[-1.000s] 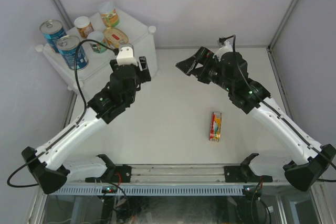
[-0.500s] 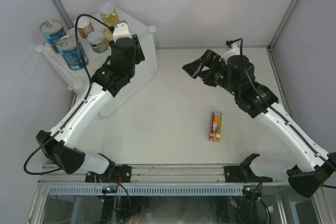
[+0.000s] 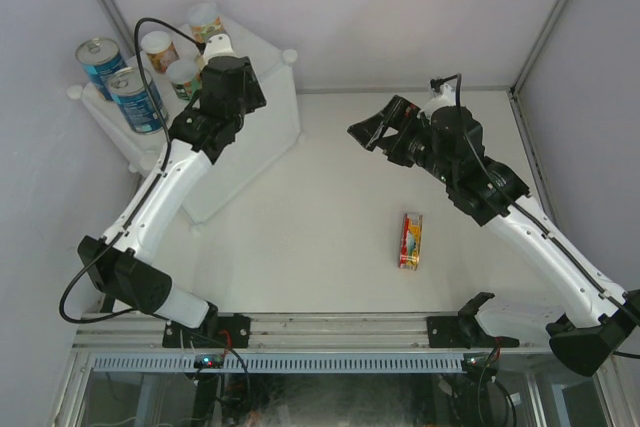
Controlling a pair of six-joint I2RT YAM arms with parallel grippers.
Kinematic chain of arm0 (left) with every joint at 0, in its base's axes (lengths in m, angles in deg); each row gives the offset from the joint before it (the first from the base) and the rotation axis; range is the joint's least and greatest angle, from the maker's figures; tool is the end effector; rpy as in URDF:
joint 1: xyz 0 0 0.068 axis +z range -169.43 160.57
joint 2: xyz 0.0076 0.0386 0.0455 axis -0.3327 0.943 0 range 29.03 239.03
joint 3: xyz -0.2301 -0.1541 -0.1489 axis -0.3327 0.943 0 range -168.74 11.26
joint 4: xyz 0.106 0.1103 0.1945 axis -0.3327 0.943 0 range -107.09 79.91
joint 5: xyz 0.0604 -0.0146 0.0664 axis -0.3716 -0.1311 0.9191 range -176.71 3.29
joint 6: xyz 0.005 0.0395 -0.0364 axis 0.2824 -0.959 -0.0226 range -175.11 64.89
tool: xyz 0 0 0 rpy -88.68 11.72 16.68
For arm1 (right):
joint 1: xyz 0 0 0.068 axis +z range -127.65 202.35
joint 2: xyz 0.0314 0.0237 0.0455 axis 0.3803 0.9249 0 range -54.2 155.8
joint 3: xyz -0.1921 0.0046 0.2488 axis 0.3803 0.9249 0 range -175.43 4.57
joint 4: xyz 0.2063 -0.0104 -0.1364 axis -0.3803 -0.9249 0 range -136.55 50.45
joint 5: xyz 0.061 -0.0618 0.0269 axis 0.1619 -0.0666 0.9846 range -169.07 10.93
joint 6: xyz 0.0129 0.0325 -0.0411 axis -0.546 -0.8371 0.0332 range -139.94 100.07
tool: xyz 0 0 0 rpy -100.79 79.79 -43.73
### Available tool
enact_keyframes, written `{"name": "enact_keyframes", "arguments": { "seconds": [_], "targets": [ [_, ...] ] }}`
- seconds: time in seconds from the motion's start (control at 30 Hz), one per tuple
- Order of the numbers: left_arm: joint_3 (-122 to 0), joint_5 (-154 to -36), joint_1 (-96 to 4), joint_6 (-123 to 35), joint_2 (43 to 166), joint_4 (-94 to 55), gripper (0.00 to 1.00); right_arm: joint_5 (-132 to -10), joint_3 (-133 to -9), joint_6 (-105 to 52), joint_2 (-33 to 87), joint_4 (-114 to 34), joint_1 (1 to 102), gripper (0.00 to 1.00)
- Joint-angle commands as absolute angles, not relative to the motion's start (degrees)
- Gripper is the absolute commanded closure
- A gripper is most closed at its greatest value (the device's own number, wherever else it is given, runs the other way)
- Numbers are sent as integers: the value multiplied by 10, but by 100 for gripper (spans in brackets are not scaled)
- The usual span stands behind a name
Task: Place and organize the canned foods onto the counter
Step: Place the canned food on the counter.
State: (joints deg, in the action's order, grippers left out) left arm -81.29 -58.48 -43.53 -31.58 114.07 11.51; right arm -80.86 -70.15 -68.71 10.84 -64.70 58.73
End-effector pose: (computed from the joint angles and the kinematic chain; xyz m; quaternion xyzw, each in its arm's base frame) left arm 0.2918 -0.1120 0.4708 -0.1340 0.8003 -0.0375 0.5832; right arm 0.1721 0.1253 0.4602 0.0953 0.7901 0.4005 0.4542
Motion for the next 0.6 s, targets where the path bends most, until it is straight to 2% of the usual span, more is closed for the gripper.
{"name": "enact_keyframes", "arguments": {
  "seconds": [0.0,0.57],
  "targets": [
    [-853,-611,-422,-308,1143,112,43,-816,-702,-678,101,-629,590,13],
    [-865,-637,-380,-311,1144,123,43,-791,-702,-675,118,-618,575,14]
  ]
}}
